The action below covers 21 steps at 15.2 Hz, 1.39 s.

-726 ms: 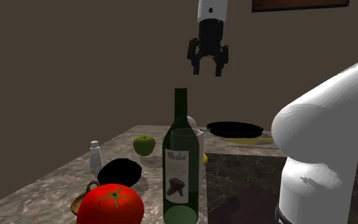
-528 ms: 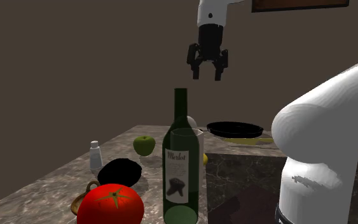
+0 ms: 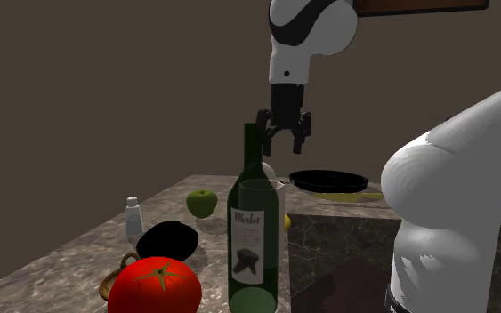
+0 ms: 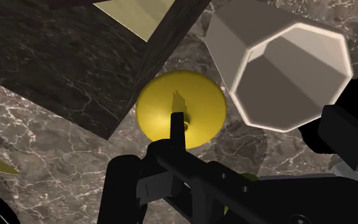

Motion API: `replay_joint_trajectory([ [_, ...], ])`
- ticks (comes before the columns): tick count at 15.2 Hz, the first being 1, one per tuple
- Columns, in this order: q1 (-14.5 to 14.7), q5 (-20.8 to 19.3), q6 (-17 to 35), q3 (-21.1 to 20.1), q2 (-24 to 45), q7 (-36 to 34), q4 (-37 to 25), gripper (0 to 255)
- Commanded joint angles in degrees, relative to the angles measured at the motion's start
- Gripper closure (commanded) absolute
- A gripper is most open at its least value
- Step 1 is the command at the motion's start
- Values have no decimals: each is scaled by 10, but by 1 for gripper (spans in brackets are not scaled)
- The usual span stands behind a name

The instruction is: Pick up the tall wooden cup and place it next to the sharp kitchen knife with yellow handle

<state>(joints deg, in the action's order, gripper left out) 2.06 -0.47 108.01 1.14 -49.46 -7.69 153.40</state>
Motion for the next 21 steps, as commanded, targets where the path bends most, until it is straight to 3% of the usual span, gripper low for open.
replay_joint_trajectory([
  [1, 2, 0, 48, -2, 7, -1, 36, 0],
  [4, 5, 0, 111, -6, 25, -3, 78, 0],
  [11, 4, 0, 181, -6, 58, -3, 115, 0],
  [19, 4, 0, 187, -6, 61, -3, 118, 0],
  [20, 4, 0, 187, -6, 61, -3, 118, 255],
  [21, 4, 0, 187, -6, 61, -3, 118, 255],
])
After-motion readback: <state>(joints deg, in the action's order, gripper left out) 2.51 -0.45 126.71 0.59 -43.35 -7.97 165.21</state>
